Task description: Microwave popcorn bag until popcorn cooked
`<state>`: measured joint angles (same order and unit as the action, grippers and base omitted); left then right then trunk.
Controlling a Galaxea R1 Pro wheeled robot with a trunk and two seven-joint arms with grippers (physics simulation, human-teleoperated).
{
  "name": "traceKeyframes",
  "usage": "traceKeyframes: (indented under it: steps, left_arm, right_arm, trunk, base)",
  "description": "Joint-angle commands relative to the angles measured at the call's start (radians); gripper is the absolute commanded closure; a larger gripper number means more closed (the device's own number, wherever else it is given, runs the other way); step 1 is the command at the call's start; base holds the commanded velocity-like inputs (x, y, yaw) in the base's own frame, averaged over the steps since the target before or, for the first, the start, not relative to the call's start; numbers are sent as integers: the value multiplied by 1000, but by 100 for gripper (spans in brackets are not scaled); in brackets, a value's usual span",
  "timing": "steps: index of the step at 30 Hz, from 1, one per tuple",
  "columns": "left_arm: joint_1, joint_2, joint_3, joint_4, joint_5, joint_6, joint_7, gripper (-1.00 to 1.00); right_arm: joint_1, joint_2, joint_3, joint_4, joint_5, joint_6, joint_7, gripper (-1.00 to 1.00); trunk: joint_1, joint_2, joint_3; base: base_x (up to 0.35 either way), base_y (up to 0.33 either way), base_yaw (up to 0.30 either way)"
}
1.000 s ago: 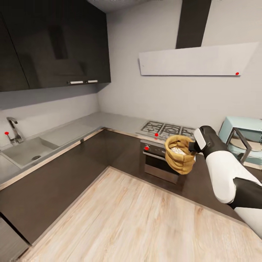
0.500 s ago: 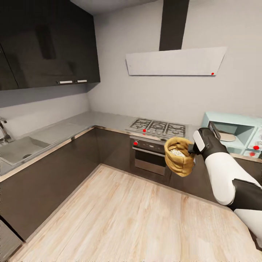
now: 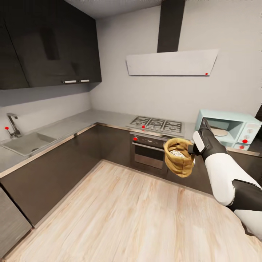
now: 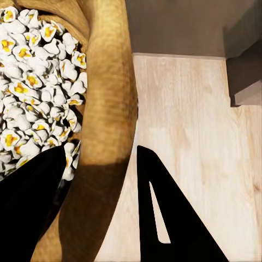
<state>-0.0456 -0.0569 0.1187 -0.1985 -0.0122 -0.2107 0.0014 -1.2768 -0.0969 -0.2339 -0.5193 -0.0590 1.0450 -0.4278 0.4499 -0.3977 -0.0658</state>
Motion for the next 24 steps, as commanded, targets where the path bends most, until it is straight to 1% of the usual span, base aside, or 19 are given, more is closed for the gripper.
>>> traceKeyframes:
  steps: [1, 5, 7, 24]
  left_arm:
    - [-1, -1, 5, 1, -1, -4, 0, -100]
    - [-2, -1, 3, 1, -1, -5, 1, -100]
    - [-2, -1, 2, 1, -2, -6, 2, -100]
    - [-2, -1, 1, 1, -2, -6, 3, -100]
  right_arm:
    - [-1, 0, -2, -1, -7, 2, -5, 100]
    - [-1, 0, -2, -1, -7, 2, -5, 100]
    - [-1, 0, -2, -1, -7, 2, -6, 100]
    - [-1, 0, -2, -1, -5, 2, -9, 100]
  trunk:
    - [0, -2, -2]
    - [0, -2, -2]
    - [0, -2, -2]
    - [0, -2, -2]
  base:
    - [-175, 0, 0]
    - [-58, -4, 0]
    - [-175, -167, 0]
    - [-250, -250, -3]
